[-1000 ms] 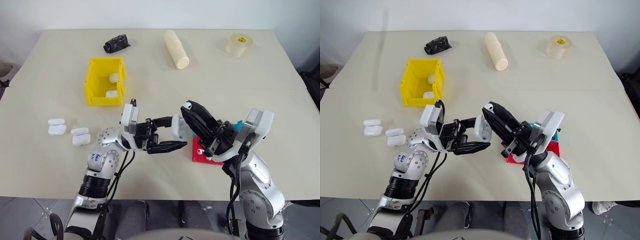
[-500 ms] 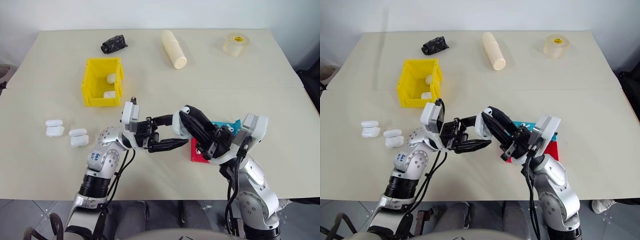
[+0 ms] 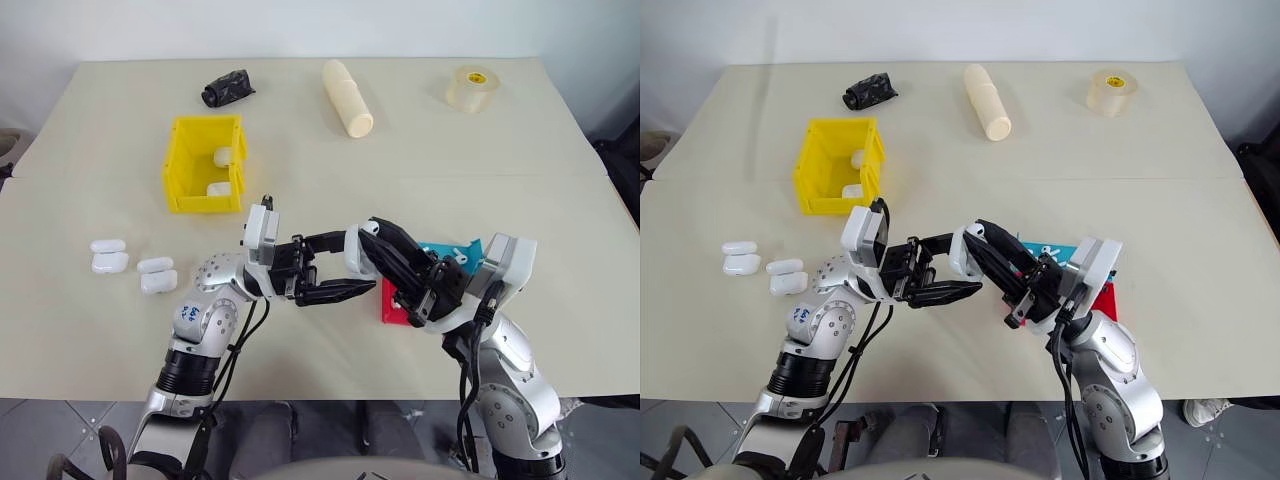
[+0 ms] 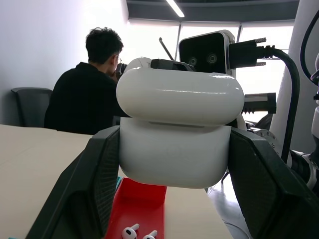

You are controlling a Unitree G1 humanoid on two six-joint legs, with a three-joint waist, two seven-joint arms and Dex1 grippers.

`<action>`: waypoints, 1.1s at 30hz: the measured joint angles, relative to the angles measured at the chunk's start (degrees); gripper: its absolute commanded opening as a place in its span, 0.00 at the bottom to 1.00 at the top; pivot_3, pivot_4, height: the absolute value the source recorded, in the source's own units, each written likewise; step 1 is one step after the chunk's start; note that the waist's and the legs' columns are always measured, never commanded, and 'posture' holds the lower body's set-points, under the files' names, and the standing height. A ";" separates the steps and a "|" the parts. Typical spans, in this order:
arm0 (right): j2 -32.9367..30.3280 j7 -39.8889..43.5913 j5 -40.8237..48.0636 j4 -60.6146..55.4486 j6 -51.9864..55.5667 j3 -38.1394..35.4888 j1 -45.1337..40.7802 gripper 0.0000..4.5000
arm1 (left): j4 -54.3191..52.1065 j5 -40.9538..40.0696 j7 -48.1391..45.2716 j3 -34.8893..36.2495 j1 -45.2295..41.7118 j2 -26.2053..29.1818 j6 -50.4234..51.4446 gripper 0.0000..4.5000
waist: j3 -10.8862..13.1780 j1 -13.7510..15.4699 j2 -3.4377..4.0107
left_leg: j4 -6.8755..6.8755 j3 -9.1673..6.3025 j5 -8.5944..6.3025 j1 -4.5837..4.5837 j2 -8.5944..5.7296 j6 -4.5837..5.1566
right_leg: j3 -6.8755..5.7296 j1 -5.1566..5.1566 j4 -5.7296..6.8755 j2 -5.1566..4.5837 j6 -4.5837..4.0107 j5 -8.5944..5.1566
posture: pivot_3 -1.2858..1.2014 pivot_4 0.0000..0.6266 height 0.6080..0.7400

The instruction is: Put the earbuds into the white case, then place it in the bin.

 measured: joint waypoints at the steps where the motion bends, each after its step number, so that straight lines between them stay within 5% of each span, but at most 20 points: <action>1: -0.08 0.05 -0.02 0.09 -0.07 0.02 -0.10 0.12 | 0.00 0.01 0.02 0.01 0.00 0.00 0.00 0.63 | 0.00 0.00 0.00 | 0.00 0.00 0.00 0.00 0.00 0.00 | 0.00 0.00 0.00 0.00 0.00 0.00 | 0.52 0.24 1.00; 4: -0.15 0.20 -0.01 0.40 -0.16 0.03 -0.36 0.12 | 0.01 0.01 0.13 0.03 0.00 -0.02 0.00 0.63 | 0.00 0.00 0.00 | 0.00 0.00 0.00 0.00 0.00 0.00 | 0.00 0.00 0.00 0.00 0.00 0.00 | 0.52 0.24 1.00; 16: -2.36 0.49 2.50 1.42 0.39 -0.91 -1.13 0.99 | 0.73 0.21 -0.93 0.06 -0.01 -0.42 -0.84 0.63 | 0.00 0.02 0.00 | 0.00 0.00 0.00 0.00 0.00 0.00 | 0.00 0.01 -0.01 -0.01 0.00 0.00 | 0.52 0.24 1.00; 25: -6.95 0.52 5.76 1.08 2.22 -4.59 -0.38 0.99 | 1.03 1.51 -0.16 0.05 -0.01 -0.62 -2.27 0.63 | 0.00 0.07 0.00 | 0.00 0.00 0.00 -0.01 -0.02 0.01 | 0.00 0.01 -0.03 -0.02 0.00 0.00 | 0.52 0.24 1.00; 33: -20.06 5.60 7.91 1.23 3.99 -20.50 9.74 0.99 | 1.16 1.83 -1.72 0.70 2.45 1.59 -5.54 0.63 | 0.01 0.81 -0.01 | -0.02 0.04 -0.02 -0.02 -0.04 0.06 | -0.01 0.06 -0.10 -0.02 0.00 0.00 | 0.52 0.24 1.00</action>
